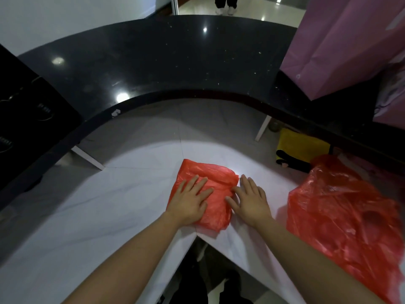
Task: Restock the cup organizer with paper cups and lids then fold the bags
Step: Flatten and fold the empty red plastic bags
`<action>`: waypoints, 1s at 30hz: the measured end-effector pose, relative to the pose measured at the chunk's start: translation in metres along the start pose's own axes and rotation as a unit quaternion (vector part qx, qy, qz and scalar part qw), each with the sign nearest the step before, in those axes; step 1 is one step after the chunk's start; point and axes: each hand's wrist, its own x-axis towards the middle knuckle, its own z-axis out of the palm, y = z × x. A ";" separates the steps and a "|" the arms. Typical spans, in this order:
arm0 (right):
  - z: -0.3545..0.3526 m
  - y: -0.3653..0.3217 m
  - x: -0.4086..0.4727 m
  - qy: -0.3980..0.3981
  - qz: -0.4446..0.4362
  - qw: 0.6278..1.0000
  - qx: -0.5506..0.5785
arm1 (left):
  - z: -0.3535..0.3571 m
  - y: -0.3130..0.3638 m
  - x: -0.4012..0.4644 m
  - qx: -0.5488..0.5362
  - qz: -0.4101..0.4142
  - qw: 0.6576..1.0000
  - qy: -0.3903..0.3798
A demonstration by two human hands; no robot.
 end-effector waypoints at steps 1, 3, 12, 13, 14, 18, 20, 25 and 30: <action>0.000 -0.003 0.003 -0.001 0.006 1.000 -0.011 | 0.006 -0.001 0.000 -0.002 -0.001 1.000 0.004; 0.000 -0.010 0.008 0.005 0.027 0.999 -0.031 | 0.016 0.000 0.001 -0.003 -0.006 1.000 0.018; 0.016 -0.052 0.013 0.117 -0.066 0.991 0.016 | 0.034 0.023 0.004 -0.016 -0.051 0.998 0.039; 0.018 -0.054 0.015 0.083 -0.059 0.995 0.014 | 0.031 0.022 0.004 -0.022 -0.051 0.998 0.042; 0.020 -0.054 0.016 0.055 -0.048 0.997 0.008 | 0.028 0.018 0.005 -0.028 -0.046 0.998 0.045; 0.026 -0.048 0.022 0.026 -0.038 0.999 -0.024 | 0.020 -0.006 0.009 -0.030 -0.009 0.998 0.054; 0.030 -0.047 0.022 0.033 -0.045 0.998 -0.038 | 0.022 -0.014 0.010 -0.019 -0.005 0.997 0.069; 0.043 -0.043 0.027 0.079 -0.058 0.993 -0.066 | 0.033 -0.019 0.013 -0.010 0.000 0.995 0.097; 0.046 -0.037 0.031 0.080 -0.055 0.993 -0.070 | 0.035 -0.019 0.016 -0.003 -0.049 0.997 0.066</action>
